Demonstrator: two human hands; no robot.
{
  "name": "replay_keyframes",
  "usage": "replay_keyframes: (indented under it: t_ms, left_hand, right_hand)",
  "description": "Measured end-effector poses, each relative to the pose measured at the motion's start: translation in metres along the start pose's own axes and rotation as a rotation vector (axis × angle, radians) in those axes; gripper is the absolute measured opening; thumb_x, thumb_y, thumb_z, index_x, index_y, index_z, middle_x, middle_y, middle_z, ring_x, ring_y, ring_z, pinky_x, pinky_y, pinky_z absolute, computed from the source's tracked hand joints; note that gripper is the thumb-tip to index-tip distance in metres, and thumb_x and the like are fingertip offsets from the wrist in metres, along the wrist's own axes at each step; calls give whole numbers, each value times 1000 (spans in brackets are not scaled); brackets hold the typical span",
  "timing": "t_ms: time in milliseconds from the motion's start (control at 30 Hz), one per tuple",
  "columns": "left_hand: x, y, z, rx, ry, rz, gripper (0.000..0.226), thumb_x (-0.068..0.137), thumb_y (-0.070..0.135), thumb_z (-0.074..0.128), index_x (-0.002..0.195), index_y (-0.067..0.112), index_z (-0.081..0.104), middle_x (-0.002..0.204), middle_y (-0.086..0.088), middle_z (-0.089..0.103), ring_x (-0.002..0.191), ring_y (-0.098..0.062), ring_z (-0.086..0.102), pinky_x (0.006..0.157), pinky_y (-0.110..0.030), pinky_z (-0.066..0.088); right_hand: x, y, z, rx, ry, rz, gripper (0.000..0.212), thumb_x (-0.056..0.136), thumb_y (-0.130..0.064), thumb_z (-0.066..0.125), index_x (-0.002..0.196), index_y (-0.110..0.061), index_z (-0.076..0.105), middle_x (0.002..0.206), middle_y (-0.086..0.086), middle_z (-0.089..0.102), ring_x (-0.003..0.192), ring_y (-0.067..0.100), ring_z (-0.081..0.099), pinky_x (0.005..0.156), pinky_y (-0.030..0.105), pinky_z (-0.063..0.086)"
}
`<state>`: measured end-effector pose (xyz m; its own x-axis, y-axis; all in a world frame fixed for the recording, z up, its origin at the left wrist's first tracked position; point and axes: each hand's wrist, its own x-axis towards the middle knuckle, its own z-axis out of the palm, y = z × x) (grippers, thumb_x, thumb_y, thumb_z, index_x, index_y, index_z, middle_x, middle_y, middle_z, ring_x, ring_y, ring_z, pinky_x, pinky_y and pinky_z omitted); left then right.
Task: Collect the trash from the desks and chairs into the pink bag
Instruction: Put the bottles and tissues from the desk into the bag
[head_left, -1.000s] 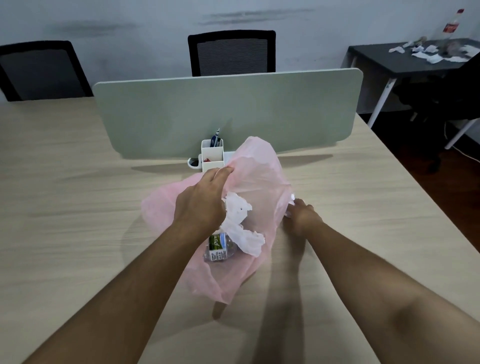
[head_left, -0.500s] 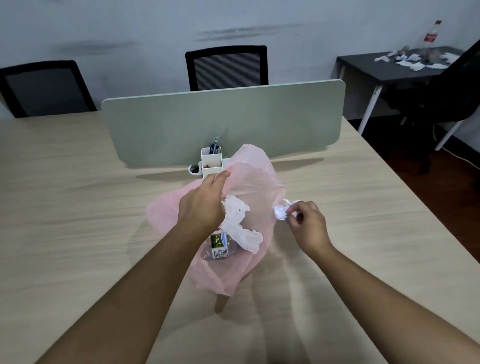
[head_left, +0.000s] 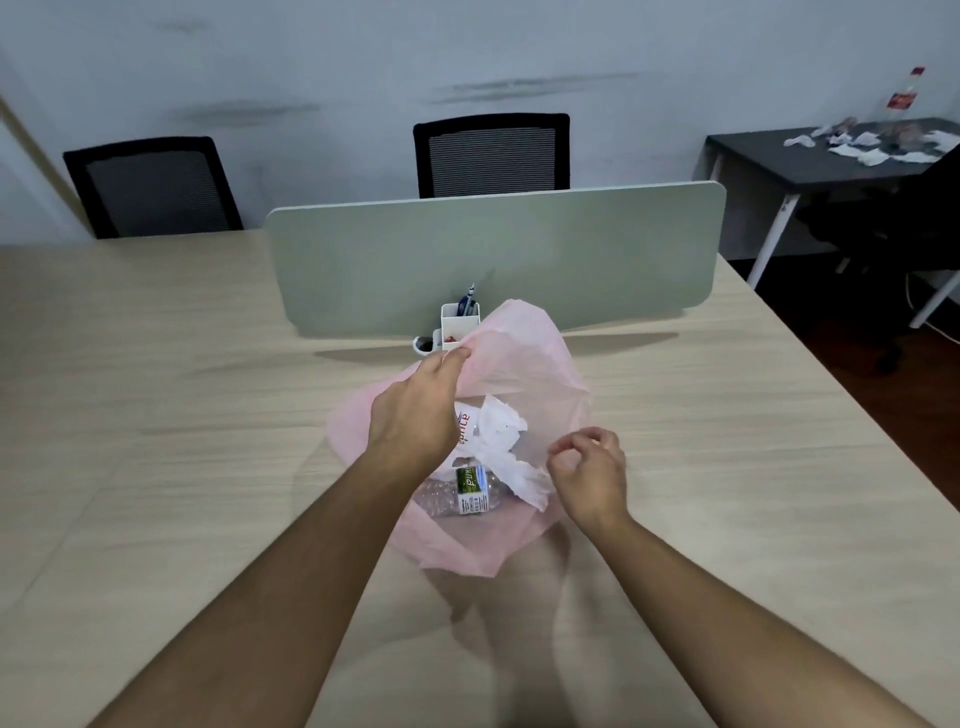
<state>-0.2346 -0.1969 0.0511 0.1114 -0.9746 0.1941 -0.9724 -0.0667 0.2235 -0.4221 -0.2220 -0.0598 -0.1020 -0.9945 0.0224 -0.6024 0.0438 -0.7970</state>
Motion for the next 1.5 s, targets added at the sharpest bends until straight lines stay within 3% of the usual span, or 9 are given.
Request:
replay_keyframes:
  t_ms: [133, 267, 433, 633, 767, 967, 1100, 1200, 1500]
  left_hand:
    - [-6, -8, -2, -7, 10, -35, 71, 83, 4, 49, 144, 34, 28, 145, 13, 41, 103, -30, 60, 76, -36, 46]
    - [-12, -16, -5, -8, 31, -62, 68, 85, 6, 50, 143, 32, 29, 144, 13, 41, 100, -31, 61, 74, -36, 46]
    - [-17, -24, -12, 5, 23, -77, 66, 86, 13, 52, 144, 31, 27, 143, 11, 42, 105, -31, 59, 78, -38, 46]
    - [-8, -35, -41, -40, 18, -42, 78, 81, 24, 61, 148, 28, 22, 149, 7, 36, 120, -27, 53, 87, -38, 48]
    - [6, -46, -62, -170, 33, -47, 82, 78, 13, 62, 149, 24, 22, 151, 5, 34, 125, -26, 49, 93, -40, 48]
    - [26, -62, -76, -219, 73, -3, 80, 80, -4, 46, 150, 24, 19, 151, 2, 33, 126, -29, 48, 97, -41, 46]
    - [30, -57, -70, -222, 38, 58, 79, 82, -5, 42, 151, 24, 17, 153, 3, 30, 126, -29, 47, 98, -40, 46]
    - [33, -49, -64, -228, 13, 93, 79, 82, -4, 42, 152, 21, 16, 152, 0, 32, 127, -28, 46, 98, -39, 45]
    - [53, -9, -53, -281, -3, 92, 84, 80, -7, 43, 153, 20, 9, 158, 3, 21, 133, -26, 42, 100, -37, 44]
  right_hand:
    - [1, 23, 10, 10, -240, 131, 25, 84, -17, 56, 102, -30, 69, 146, 4, 38, 142, 16, 23, 113, 30, 27]
    - [-3, 28, 26, 130, -339, 231, 32, 84, -9, 53, 107, -24, 69, 137, 10, 53, 121, 20, 53, 106, 31, 41]
    - [0, 15, 18, 170, -139, 259, 35, 85, -2, 55, 118, -6, 65, 128, 9, 62, 120, 23, 57, 106, 27, 38]
    - [17, -30, -25, 379, 106, 136, 27, 83, -7, 67, 110, -5, 70, 120, 7, 67, 112, 19, 61, 106, 36, 43]
    - [30, -76, -63, 412, 195, 52, 26, 82, -17, 70, 107, -7, 72, 114, 5, 70, 105, 15, 64, 104, 36, 46]
    - [33, -134, -124, 341, 346, -24, 28, 84, -8, 69, 112, -4, 69, 110, 8, 70, 95, 11, 61, 99, 27, 47]
    - [25, -138, -141, 175, 397, -7, 31, 84, -5, 67, 116, -8, 68, 118, 6, 67, 106, 17, 62, 100, 28, 47]
    - [20, -136, -155, 127, 443, 69, 37, 86, 0, 56, 120, -12, 66, 126, 7, 63, 108, 22, 60, 90, 25, 48]
    - [25, -116, -196, -19, 498, 52, 51, 86, 9, 40, 128, -10, 60, 135, 9, 56, 123, 27, 52, 106, 33, 42]
